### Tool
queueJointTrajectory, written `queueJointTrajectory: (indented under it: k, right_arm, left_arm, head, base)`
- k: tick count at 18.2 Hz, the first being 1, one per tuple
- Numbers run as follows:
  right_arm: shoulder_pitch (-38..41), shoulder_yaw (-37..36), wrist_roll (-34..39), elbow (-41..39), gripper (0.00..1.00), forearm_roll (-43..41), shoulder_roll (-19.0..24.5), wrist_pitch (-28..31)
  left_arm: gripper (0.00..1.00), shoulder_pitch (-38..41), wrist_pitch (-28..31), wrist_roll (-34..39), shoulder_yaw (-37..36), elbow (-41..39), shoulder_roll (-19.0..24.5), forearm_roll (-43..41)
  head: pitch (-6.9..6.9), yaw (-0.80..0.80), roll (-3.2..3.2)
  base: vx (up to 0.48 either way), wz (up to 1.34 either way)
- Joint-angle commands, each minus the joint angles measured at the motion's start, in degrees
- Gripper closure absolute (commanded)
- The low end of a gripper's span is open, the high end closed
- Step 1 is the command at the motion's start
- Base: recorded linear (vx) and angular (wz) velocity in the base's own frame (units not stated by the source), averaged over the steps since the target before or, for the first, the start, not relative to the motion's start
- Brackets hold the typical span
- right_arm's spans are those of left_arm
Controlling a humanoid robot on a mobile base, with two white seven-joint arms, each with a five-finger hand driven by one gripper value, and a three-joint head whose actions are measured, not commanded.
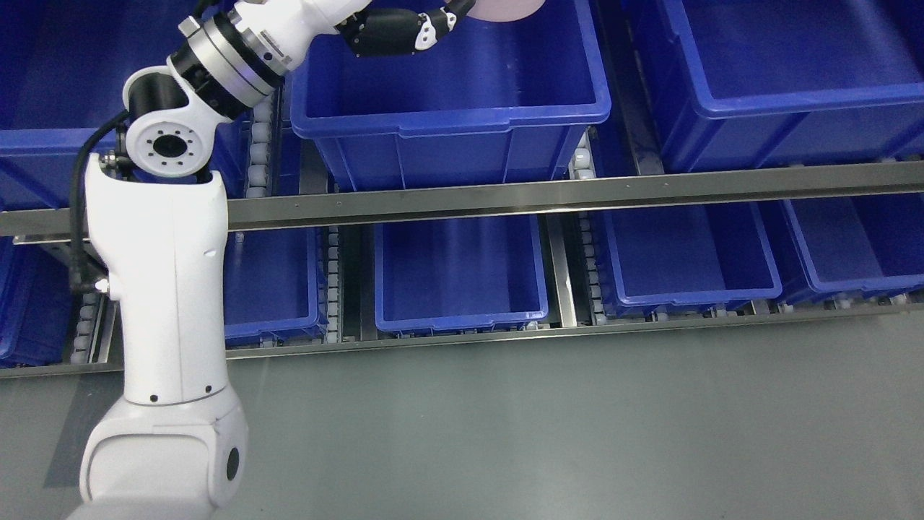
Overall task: Stack pink IKEA bowls on left shelf middle
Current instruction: 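Lower the bowl stack into the blue bin and open the left hand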
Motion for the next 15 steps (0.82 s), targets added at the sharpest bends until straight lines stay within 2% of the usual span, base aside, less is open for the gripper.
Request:
queueJointTrajectory:
  k: [1,6,9,12,15]
  right_arm:
    - [1.7,-0.6,0.0,-1.9,0.0,-0.6,-1.0,0.0]
    - [1.7,-0.7,0.0,-1.9,0.0,-0.6,-1.0,0.0]
    - [1.7,-0.6,0.0,-1.9,0.0,-0.6,-1.0,0.0]
    - [1.7,-0.7,0.0,-1.9,0.0,-0.6,-1.0,-0.1]
    - [1.7,-0.6,0.0,-1.9,0.0,-0.6,-1.0,0.0]
  left_arm:
    - [0.97,-4.5,0.4,0.0,-0.8,8.4,1.0,-0.4]
    - [0.95,-6.6,5.9,-1.7,-2.2,8.5,1.1,-0.4]
    - [0.95,-5.8,9.5,-6.1,-6.3,10.6,3.6,-1.2]
    - [0.95,-4.0,10.3,-6.4,-9.1,13.2,7.6,-1.3]
    - [0.94,-4.1,10.3,-6.4,-9.3,14.1,8.0,-1.3]
  head:
    - [0.0,0.0,0.0]
    - [-0.01,0.0,0.0]
    - [0.0,0.0,0.0]
    - [0.0,0.0,0.0]
    - [0.0,0.0,0.0]
  base:
    - [0.082,0.06]
    - [0.128,0.03]
    - [0.156,-0.03]
    - [0.162,-0.06]
    - [0.176,-0.07]
